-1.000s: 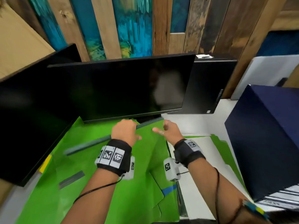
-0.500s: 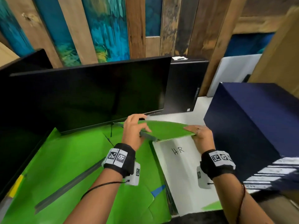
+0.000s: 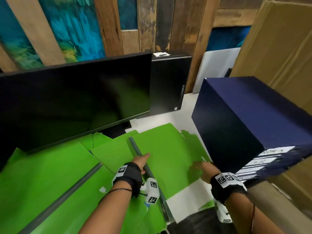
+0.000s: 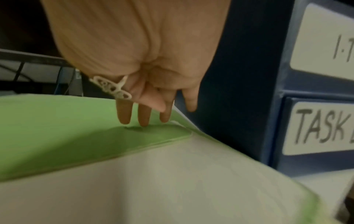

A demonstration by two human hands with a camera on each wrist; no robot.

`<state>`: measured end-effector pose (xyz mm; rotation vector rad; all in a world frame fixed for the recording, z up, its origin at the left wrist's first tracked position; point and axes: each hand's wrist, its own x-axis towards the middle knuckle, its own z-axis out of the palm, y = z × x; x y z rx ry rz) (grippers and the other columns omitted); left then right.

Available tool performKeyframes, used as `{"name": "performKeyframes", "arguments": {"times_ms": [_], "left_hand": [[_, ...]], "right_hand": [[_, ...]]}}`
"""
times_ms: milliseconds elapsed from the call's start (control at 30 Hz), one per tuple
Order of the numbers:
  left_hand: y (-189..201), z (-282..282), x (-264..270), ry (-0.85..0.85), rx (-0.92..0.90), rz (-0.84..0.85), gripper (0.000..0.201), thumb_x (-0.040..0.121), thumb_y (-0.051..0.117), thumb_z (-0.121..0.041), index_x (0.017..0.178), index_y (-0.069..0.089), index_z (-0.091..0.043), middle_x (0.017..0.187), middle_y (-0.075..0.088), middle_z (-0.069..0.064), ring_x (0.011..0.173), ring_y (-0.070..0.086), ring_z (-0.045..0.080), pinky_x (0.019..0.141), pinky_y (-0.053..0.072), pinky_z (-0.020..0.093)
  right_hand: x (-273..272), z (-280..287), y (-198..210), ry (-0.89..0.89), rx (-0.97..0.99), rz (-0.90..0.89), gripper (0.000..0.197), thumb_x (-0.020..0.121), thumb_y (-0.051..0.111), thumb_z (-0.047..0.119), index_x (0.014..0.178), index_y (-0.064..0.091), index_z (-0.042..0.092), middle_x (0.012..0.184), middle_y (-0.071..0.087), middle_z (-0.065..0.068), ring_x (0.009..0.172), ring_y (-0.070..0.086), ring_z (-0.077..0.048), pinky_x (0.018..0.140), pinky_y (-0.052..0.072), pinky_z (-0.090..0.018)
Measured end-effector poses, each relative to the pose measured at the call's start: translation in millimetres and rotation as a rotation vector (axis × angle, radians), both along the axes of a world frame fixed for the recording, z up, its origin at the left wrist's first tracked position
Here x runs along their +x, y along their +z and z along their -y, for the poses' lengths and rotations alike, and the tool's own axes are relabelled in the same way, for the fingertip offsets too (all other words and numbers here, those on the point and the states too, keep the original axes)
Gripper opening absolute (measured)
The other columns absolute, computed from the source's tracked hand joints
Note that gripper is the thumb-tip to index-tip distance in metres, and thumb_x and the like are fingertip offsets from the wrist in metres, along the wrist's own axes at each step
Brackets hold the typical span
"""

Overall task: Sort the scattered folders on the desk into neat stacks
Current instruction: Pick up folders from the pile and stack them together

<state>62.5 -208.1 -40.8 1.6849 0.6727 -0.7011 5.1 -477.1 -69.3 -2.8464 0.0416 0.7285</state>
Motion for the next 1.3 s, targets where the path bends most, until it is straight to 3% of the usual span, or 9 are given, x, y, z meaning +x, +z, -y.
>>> {"name": "performKeyframes", "arguments": {"times_ms": [100, 233, 400, 633, 733, 833, 967, 1200, 1300], "left_hand": [[-11.5, 12.0, 1.5, -0.057, 0.145, 0.035, 0.063, 0.087, 0.06, -0.033, 0.134, 0.04, 0.004, 0.129, 0.052, 0.021, 0.115, 0.055, 0.032, 0.094, 0.049, 0.037], [-15.6, 22.2, 1.1, -0.049, 0.205, 0.047, 0.058, 0.085, 0.063, -0.033, 0.126, 0.048, 0.005, 0.128, 0.056, 0.021, 0.114, 0.058, 0.033, 0.096, 0.049, 0.038], [-15.2, 27.2, 7.1, -0.01, 0.129, 0.005, 0.076, 0.08, 0.065, -0.045, 0.133, 0.042, 0.004, 0.134, 0.051, 0.02, 0.122, 0.053, 0.033, 0.1, 0.044, 0.038], [-8.7, 45.0, 11.9, -0.084, 0.115, 0.098, 0.082, 0.087, 0.061, -0.033, 0.145, 0.014, 0.003, 0.153, 0.025, 0.016, 0.139, 0.032, 0.029, 0.112, 0.029, 0.034], [4.0, 54.8, 15.1, -0.019, 0.064, 0.205, 0.066, 0.091, 0.056, -0.018, 0.141, 0.018, 0.003, 0.146, 0.033, 0.018, 0.133, 0.038, 0.031, 0.112, 0.032, 0.039], [24.6, 52.3, 24.5, 0.038, 0.026, 0.347, 0.052, 0.091, 0.055, -0.009, 0.134, 0.028, 0.003, 0.117, 0.045, 0.005, 0.11, 0.046, 0.021, 0.105, 0.037, 0.039], [67.2, 37.8, 34.1, 0.07, -0.092, 0.566, 0.034, 0.091, 0.054, -0.005, 0.121, 0.039, -0.011, 0.085, 0.046, -0.007, 0.101, 0.044, 0.017, 0.085, 0.035, 0.026], [106.7, 17.7, 33.7, 0.05, 0.006, 0.835, 0.051, 0.087, 0.059, -0.002, 0.133, 0.037, 0.002, 0.13, 0.051, 0.018, 0.124, 0.047, 0.026, 0.107, 0.035, 0.035], [109.0, 9.8, 30.0, -0.014, 0.043, 0.863, 0.077, 0.079, 0.07, -0.004, 0.141, 0.024, -0.003, 0.135, 0.042, 0.004, 0.129, 0.039, 0.018, 0.107, 0.028, 0.024]], "right_hand": [[22.0, 2.7, 2.4, -0.251, 0.035, 0.153, 0.049, 0.086, 0.046, 0.002, 0.133, 0.053, 0.017, 0.14, 0.05, -0.01, 0.127, 0.049, -0.024, 0.106, 0.039, -0.027], [47.0, 10.2, -5.7, -0.44, 0.124, 0.149, 0.053, 0.092, 0.053, 0.02, 0.14, 0.036, 0.002, 0.144, 0.04, -0.021, 0.132, 0.041, -0.03, 0.106, 0.032, -0.029], [54.9, 4.6, -28.6, -0.621, 0.198, 0.083, 0.078, 0.089, 0.052, 0.047, 0.149, 0.019, 0.009, 0.155, 0.023, -0.013, 0.141, 0.027, -0.029, 0.116, 0.025, -0.035], [63.5, 8.5, -24.0, -0.759, 0.306, 0.088, 0.068, 0.093, 0.048, 0.041, 0.15, 0.018, 0.017, 0.154, 0.025, -0.012, 0.142, 0.024, -0.029, 0.117, 0.023, -0.035], [65.4, 6.0, -21.8, -0.835, 0.434, 0.14, 0.069, 0.091, 0.051, 0.045, 0.148, 0.022, 0.019, 0.151, 0.03, -0.012, 0.14, 0.027, -0.03, 0.116, 0.025, -0.036], [69.6, 1.8, -5.2, -0.908, 0.576, 0.227, 0.074, 0.087, 0.055, 0.051, 0.146, 0.027, 0.014, 0.149, 0.034, -0.014, 0.138, 0.031, -0.03, 0.115, 0.026, -0.037], [87.0, -6.2, 40.8, -0.878, 0.818, 0.452, 0.095, 0.071, 0.071, 0.052, 0.143, 0.028, 0.008, 0.143, 0.043, -0.014, 0.134, 0.039, -0.029, 0.114, 0.031, -0.042], [106.4, -8.6, 120.3, -0.69, 0.916, 0.729, 0.085, 0.06, 0.087, 0.016, 0.127, 0.036, 0.003, 0.127, 0.053, -0.011, 0.115, 0.051, -0.022, 0.101, 0.04, -0.028], [101.9, -6.6, 111.0, -0.621, 0.958, 0.676, 0.097, 0.054, 0.09, 0.015, 0.131, 0.031, 0.007, 0.131, 0.049, -0.011, 0.123, 0.047, -0.023, 0.109, 0.038, -0.036]]}}
